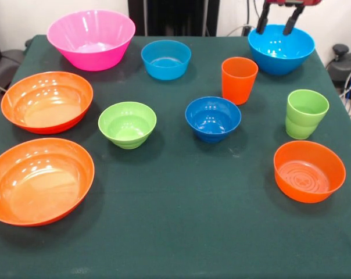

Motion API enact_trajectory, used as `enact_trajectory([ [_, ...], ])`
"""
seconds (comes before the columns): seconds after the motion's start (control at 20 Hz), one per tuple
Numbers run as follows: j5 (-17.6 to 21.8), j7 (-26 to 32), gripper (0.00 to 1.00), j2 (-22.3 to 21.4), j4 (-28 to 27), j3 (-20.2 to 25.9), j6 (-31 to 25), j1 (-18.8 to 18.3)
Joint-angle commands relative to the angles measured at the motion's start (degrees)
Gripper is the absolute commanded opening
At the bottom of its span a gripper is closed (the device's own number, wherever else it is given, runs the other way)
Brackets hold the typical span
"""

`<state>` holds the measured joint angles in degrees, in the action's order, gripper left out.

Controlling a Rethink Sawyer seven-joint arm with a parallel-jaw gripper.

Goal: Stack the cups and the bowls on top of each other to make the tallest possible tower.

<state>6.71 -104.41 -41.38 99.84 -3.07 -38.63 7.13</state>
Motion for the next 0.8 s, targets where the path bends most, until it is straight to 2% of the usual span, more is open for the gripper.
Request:
enact_trajectory([
  [0.05, 3.5, -9.0, 1.0, 5.2, -1.9, -0.6, 8.8, 0.7],
  [0.15, 3.5, -7.0, 1.0, 4.7, -0.8, -0.2, 9.3, 0.1],
  [0.4, 1.8, -7.9, 1.0, 4.2, 2.9, -0.5, 12.9, -0.6],
  [0.5, 2.2, -9.3, 1.0, 4.5, 2.6, -1.6, 17.8, -0.1],
  [0.8, 0.3, -7.0, 1.0, 2.2, 6.2, 0.5, 17.5, -2.7],
])
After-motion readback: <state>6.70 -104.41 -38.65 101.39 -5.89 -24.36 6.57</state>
